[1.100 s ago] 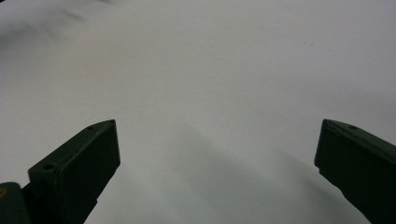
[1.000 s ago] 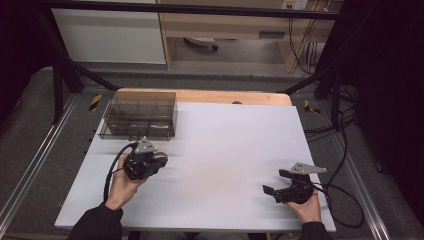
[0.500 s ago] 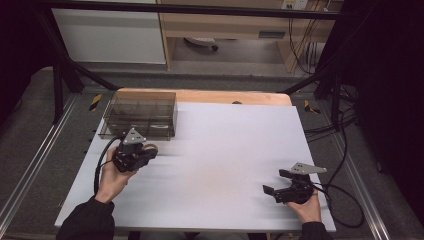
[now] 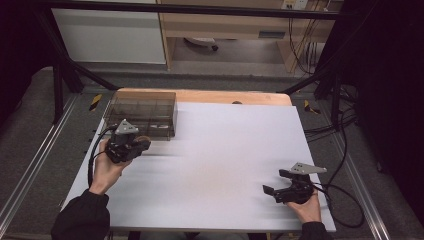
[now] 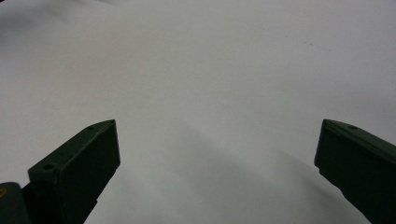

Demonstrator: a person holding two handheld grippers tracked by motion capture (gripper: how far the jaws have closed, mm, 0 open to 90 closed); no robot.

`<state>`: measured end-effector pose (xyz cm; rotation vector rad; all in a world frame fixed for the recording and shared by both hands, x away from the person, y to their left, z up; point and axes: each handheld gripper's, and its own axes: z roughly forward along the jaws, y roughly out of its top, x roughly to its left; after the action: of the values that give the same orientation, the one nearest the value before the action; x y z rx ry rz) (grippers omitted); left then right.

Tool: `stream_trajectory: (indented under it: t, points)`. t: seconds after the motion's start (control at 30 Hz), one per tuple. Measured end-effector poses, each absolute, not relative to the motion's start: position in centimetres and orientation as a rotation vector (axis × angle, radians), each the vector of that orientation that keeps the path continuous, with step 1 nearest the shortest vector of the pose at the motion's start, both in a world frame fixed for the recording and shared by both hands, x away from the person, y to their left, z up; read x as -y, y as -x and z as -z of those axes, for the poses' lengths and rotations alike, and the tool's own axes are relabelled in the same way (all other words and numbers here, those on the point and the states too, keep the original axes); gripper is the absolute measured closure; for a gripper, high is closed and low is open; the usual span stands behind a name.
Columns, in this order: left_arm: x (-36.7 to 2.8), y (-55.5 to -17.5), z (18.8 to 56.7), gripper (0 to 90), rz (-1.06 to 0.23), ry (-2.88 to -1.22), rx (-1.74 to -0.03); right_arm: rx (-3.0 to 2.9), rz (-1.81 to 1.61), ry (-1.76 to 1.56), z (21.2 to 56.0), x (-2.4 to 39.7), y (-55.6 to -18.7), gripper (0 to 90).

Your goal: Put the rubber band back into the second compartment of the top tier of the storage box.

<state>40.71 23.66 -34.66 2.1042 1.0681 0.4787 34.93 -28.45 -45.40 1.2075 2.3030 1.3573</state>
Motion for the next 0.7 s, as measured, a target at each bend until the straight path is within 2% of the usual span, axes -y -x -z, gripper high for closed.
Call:
stream_trajectory:
  t: [0.7]
  points:
    - [-24.6,-43.9,33.9,84.7,-0.513,-2.079,-1.127,-2.304,-1.355,-1.206,45.4,28.5,-35.0,0.7]
